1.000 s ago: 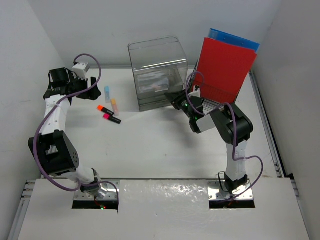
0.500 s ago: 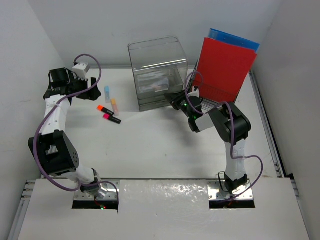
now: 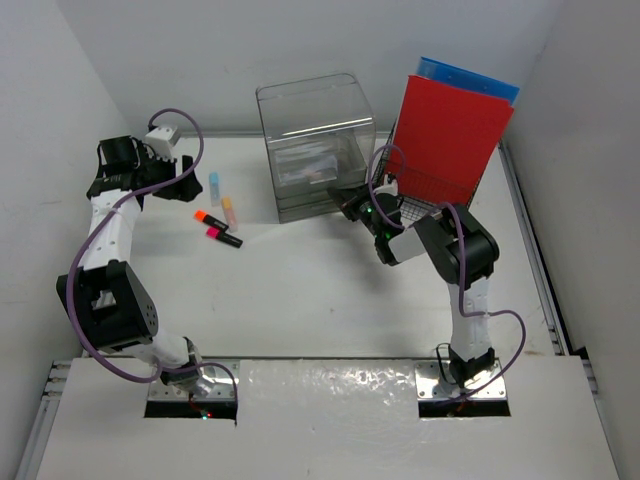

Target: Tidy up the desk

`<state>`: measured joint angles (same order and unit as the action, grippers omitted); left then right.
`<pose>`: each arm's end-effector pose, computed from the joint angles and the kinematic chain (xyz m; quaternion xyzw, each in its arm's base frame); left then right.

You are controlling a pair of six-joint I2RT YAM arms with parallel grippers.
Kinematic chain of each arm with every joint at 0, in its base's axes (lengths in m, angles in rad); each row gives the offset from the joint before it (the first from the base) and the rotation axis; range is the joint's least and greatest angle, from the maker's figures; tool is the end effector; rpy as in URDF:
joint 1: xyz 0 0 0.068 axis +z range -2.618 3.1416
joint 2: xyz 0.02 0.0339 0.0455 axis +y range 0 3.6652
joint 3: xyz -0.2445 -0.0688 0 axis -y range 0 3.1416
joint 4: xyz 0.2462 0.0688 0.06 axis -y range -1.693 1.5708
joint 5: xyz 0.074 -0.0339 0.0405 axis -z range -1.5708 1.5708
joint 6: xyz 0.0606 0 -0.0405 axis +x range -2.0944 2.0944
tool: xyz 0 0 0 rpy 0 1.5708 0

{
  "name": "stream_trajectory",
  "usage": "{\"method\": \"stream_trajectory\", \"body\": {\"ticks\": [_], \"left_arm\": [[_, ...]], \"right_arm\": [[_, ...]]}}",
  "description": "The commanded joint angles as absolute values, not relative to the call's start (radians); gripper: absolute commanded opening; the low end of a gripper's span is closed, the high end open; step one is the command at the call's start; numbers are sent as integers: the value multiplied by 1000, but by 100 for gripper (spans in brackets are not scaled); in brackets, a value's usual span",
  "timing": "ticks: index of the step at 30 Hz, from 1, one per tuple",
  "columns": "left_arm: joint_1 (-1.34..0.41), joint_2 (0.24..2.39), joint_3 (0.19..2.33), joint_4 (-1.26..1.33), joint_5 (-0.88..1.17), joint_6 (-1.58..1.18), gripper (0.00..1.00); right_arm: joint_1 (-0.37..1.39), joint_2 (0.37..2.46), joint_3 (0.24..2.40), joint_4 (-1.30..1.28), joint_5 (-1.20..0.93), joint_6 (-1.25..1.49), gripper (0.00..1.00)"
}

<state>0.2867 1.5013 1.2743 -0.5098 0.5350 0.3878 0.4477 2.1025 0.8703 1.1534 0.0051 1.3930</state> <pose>0.3443 0.0693 0.2757 0.1515 0.8753 -0.0988 0.4486 0.3756 0.1800 0.1014 0.3359 0.6531 0.5390 0.4125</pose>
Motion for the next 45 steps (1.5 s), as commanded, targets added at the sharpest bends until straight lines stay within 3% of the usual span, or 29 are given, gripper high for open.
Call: {"method": "stream_trajectory", "body": {"ticks": [1,45], "left_arm": [[281,1482,1281,-492,537,400,74],[281,1488,1285,-494,534,403,74]], "right_arm": [[449,2117,910,1226,54,1417,2],[485,1922,594,1345,-32,1421,0]]}}
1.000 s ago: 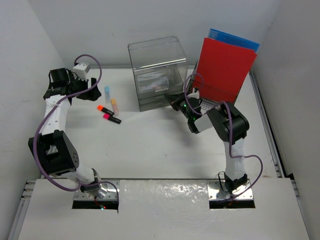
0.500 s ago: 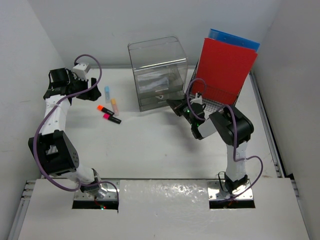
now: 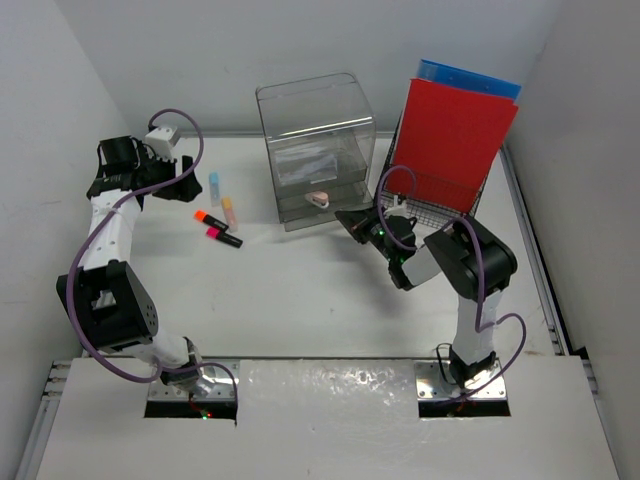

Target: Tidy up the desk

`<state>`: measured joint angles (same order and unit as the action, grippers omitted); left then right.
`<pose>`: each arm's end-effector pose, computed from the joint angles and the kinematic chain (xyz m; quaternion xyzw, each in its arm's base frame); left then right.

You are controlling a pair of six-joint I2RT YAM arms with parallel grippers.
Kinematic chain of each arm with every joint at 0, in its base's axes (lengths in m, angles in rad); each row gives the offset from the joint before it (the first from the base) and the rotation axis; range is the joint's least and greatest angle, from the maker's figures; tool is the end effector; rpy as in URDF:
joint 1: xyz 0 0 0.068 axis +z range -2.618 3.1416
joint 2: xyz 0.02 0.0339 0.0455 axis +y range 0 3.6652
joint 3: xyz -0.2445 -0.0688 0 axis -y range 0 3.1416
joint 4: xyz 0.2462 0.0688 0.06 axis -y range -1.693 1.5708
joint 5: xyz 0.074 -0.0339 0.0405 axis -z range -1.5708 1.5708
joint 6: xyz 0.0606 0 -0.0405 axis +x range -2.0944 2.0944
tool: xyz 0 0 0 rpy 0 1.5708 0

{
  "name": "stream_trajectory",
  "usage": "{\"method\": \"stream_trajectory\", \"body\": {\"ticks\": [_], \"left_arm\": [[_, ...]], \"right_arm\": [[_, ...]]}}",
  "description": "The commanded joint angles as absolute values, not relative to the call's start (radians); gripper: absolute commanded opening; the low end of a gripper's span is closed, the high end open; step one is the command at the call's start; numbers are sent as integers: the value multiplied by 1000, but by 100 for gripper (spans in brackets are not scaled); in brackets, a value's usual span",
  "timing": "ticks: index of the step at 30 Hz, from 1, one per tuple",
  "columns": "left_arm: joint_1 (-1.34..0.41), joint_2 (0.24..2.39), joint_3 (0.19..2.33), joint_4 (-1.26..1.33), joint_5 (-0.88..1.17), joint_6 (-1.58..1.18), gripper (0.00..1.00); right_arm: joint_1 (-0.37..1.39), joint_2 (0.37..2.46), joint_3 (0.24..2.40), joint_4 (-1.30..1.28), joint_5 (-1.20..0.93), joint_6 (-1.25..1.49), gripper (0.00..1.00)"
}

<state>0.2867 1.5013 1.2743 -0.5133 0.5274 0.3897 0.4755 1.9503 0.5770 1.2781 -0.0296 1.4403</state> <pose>0.3441 0.0696 0.2752 0.1505 0.8768 -0.0958 0.4465 0.3118 0.1626 0.0982 0.3344 0.6601 0.5565 0.3779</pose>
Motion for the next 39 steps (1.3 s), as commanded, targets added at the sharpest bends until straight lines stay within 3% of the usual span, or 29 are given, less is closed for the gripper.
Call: {"method": "stream_trajectory", "body": {"ticks": [1,9,18,27,39], "left_arm": [[281,1486,1287,-495,534,403,74],[281,1485,1285,-500,531,408,74],[281,1488,1285,-500,526,413,74],[281,1485,1287,-506,523,420,74],[281,1488,1287,-509,525,422,74]], "right_arm": [[486,1930,623,1338,-31,1414,0],[483,2057,824,1305,-43,1390,0],[482,2102,880,1302,18,1344,0],[479,2097,844,1310,12,1338,0],[479,1944,752,1257,-46,1100,0]]}}
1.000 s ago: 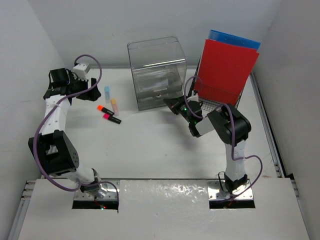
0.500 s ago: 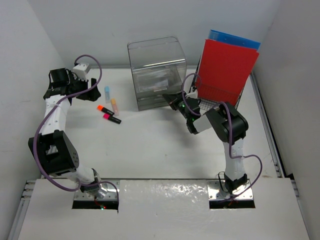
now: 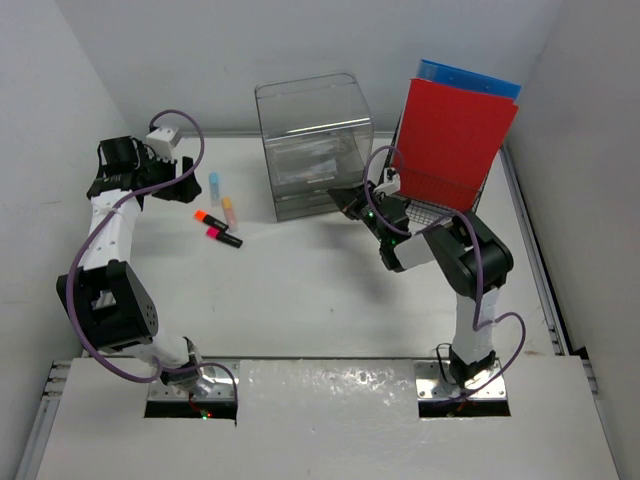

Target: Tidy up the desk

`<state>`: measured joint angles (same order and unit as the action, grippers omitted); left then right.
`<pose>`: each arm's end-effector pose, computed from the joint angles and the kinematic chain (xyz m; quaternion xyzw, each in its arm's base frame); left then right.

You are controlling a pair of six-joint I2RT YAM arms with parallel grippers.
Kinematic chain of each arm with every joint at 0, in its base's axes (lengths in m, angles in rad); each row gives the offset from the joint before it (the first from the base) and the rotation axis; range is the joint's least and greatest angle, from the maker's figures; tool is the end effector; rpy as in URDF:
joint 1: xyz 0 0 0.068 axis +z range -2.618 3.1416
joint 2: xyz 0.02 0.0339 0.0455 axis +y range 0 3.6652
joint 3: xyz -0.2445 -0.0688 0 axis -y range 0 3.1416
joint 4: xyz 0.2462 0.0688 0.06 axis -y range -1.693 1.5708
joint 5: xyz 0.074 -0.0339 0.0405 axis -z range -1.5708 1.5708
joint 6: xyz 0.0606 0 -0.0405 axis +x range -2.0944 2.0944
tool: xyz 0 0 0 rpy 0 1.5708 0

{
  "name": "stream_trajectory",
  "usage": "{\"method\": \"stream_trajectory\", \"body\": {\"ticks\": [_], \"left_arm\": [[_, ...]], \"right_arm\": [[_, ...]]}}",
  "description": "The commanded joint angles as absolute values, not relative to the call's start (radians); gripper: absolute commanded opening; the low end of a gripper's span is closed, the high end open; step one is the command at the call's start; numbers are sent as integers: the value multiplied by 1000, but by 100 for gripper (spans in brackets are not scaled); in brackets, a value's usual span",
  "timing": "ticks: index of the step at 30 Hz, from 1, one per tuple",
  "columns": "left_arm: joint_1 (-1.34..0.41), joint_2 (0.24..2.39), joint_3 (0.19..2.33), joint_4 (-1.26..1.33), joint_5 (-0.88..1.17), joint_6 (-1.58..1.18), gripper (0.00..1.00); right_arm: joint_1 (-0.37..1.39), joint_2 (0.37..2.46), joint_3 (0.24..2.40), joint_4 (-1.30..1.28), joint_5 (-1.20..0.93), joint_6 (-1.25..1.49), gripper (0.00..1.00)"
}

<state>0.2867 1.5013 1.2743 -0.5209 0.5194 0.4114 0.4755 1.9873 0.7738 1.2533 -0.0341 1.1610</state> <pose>0.3435 0.0699 0.2744 0.1577 0.8777 -0.0890 0.4437 0.3508 0.1830 0.1328 0.2213 0.6566 0.5343 0.4841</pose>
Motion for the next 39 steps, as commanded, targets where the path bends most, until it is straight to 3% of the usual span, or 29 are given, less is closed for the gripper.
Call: {"method": "stream_trajectory", "body": {"ticks": [1,9,34,36,39], "left_arm": [[281,1486,1287,-508,525,420,74],[281,1486,1287,-509,528,422,74],[281,1497,1287,-511,520,430,74],[279,1499,1287,-511,520,431,74],[279,1499,1287,-511,520,430,74]], "right_arm": [[479,1948,749,1243,-41,1118,0],[480,2049,770,1255,-61,1273,0],[472,2163,928,1218,38,1252,0],[471,2161,916,1216,32,1264,4],[472,2149,887,1204,31,1298,22]]}}
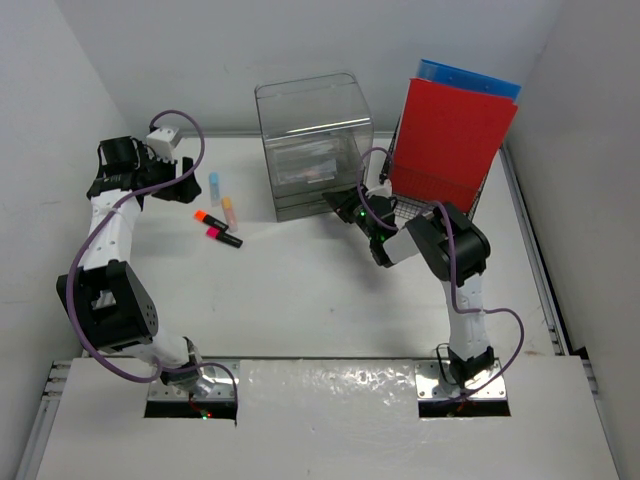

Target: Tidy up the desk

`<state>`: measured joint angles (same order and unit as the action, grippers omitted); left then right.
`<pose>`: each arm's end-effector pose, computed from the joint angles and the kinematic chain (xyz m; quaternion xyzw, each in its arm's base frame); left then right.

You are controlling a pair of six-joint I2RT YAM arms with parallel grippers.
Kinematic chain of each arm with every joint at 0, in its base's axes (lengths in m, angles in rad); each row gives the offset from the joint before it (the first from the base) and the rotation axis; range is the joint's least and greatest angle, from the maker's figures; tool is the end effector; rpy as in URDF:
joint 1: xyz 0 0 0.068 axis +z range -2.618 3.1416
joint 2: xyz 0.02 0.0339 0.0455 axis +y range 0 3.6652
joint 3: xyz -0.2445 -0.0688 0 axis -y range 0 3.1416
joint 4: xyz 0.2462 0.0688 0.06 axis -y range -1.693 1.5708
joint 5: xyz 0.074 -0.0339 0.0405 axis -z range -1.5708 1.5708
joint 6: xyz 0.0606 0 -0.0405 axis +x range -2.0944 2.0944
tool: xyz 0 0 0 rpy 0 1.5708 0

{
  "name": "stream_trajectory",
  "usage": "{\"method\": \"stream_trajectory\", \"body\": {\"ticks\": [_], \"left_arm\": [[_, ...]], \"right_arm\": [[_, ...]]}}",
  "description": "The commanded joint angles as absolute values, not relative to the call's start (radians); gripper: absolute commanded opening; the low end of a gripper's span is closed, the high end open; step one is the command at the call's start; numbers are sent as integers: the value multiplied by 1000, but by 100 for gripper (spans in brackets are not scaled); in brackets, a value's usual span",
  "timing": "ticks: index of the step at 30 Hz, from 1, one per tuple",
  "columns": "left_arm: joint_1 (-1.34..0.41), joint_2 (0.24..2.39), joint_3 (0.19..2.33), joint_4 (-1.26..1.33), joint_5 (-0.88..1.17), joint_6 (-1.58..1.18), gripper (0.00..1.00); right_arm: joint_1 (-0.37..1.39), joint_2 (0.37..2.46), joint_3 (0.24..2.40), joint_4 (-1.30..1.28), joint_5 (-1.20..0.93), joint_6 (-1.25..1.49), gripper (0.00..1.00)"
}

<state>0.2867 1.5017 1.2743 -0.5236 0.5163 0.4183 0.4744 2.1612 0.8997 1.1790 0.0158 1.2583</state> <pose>0.3433 0.0700 0.2739 0.1598 0.8782 -0.0867 0.4425 0.3761 0.1921 0.0893 0.2860 0.6778 0.5123 0.4431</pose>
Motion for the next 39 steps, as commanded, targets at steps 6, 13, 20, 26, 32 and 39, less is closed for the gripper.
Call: {"method": "stream_trajectory", "body": {"ticks": [6,13,20,26,32,39], "left_arm": [[281,1502,1287,-509,526,425,74],[281,1497,1287,-512,526,428,74],[281,1503,1287,-512,528,428,74],[281,1500,1289,-514,529,430,74],[281,1503,1289,-514,531,428,74],[281,1499,1287,-517,529,433,74]], "right_arm": [[472,2148,871,1144,11,1374,35],[477,2143,865,1109,9,1408,22],[486,2051,833,1066,41,1342,23],[514,2023,782,1049,72,1391,26],[532,2066,804,1031,86,1443,29],[534,2128,870,1003,87,1499,30]]}}
